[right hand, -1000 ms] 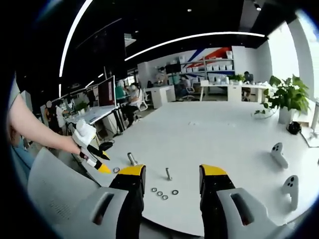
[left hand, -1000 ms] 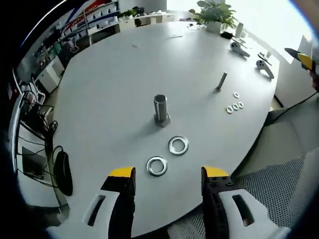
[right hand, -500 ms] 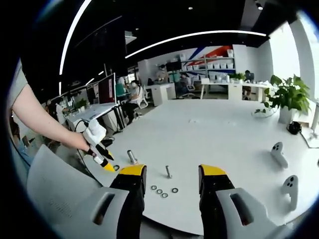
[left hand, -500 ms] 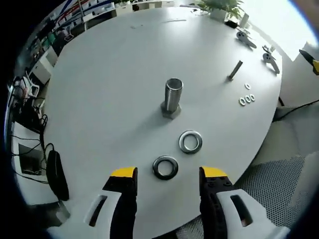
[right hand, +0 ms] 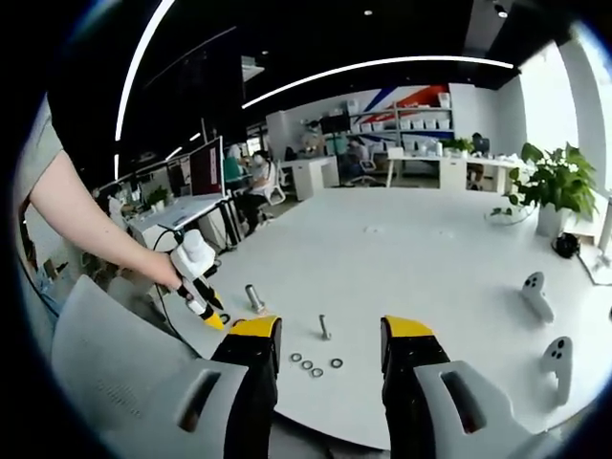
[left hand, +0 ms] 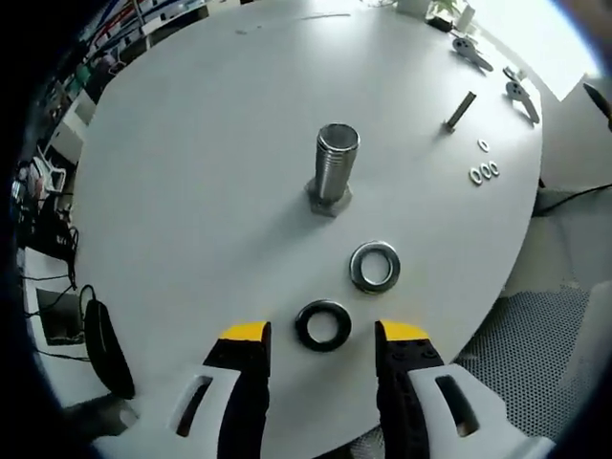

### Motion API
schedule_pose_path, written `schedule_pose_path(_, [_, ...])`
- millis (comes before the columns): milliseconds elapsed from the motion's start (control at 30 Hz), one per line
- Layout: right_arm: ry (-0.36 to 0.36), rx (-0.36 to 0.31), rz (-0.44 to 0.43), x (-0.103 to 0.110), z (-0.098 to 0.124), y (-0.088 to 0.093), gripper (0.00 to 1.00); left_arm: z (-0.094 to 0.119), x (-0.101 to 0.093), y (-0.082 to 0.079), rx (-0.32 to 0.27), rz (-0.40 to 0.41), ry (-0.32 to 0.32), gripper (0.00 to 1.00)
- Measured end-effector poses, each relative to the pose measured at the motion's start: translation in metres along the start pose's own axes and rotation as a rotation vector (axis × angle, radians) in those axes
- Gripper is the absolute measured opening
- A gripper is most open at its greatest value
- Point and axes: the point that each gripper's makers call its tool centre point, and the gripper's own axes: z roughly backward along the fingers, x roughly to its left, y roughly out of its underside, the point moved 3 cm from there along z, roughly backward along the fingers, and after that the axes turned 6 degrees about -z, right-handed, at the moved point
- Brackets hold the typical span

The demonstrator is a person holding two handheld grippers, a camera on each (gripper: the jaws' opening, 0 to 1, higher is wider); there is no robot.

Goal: Place the washer onto the threaded stud by aligning its center hole with the stud, sliding it down to the base, and recovering from edge contact or off-axis alignment until the washer reaches the visible bottom stop.

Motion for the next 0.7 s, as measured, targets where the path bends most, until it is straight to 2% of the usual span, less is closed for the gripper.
schedule_pose_path(67, [0.000,0.002,0.001,-0.0001,-0.0002,0.0004,0.44,-0.0010,0.0004,-0.0005,0.012,-0.028,-0.019,0.39])
schedule_pose_path(133, [0.001,0.004,0.003,0.0000,-0.0002,0.0009,0.44,-0.0017,0.0028,0.0010,0.046,-0.129,-0.046,0.37])
schedule_pose_path(167, [0.001,0.003,0.002,0.0000,0.0001,0.0007,0.44,-0.0024,-0.0014,-0.0011,0.036,-0.088,-0.035,0.37])
schedule_pose_path(333, [0.000,0.004,0.001,0.0004,0.0001,0.0006,0.44,-0.0026,0.0001,-0.0010,0.047,-0.092,-0.032,0.37])
schedule_pose_path(467, [0.004,-0.003,-0.005,-0.0009,0.0006,-0.0001,0.44,-0.0021,-0.0042,0.0015,0.163,-0.169,-0.009,0.37])
schedule_pose_path(700, [0.005,-0.007,-0.010,-0.0009,0.0009,-0.0006,0.43,-0.0014,-0.0035,0.0000,0.157,-0.153,-0.014,0.37])
